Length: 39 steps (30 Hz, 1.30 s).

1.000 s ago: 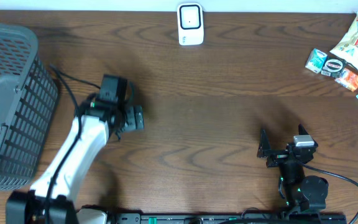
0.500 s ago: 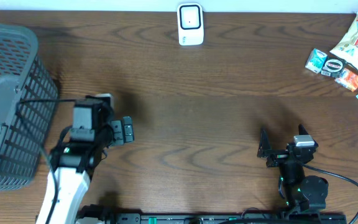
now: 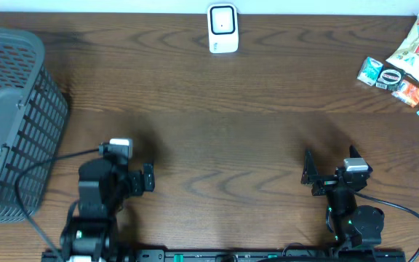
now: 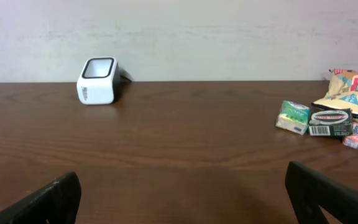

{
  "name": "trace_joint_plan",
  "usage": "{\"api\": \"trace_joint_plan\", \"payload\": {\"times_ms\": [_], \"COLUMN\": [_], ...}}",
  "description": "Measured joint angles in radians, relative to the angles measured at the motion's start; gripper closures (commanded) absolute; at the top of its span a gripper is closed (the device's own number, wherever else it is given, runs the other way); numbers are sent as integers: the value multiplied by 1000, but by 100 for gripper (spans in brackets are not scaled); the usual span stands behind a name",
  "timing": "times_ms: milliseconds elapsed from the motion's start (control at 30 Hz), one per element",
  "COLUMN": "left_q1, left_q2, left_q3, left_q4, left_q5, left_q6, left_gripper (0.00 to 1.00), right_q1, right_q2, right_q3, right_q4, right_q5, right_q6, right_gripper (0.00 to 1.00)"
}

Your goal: Scan the item barcode

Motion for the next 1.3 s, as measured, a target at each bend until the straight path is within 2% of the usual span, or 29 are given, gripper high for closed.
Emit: {"api": "trace_joint_plan", "payload": {"times_ms": [200, 400, 733, 1033, 1300], "left_q1": [0, 0, 1, 13, 13], "left_q2": [-258, -382, -504, -513, -512], "left_q3": [-56, -134, -257, -309, -329], "left_q4": [9, 37, 217, 374, 370], "left_q5": [-20, -32, -35, -35, -39], "left_q6": [7, 7, 8, 8, 7], "left_gripper": [2, 2, 3, 3, 2], "right_q1": [0, 0, 0, 0, 0], "right_q2": [0, 0, 0, 0, 0], "right_q3": [0, 0, 0, 0, 0], "right_q4": [0, 0, 0, 0, 0], "right_q5": [0, 0, 0, 0, 2], "right_q6": [0, 0, 0, 0, 0], "right_gripper": [1, 1, 1, 1, 1]}}
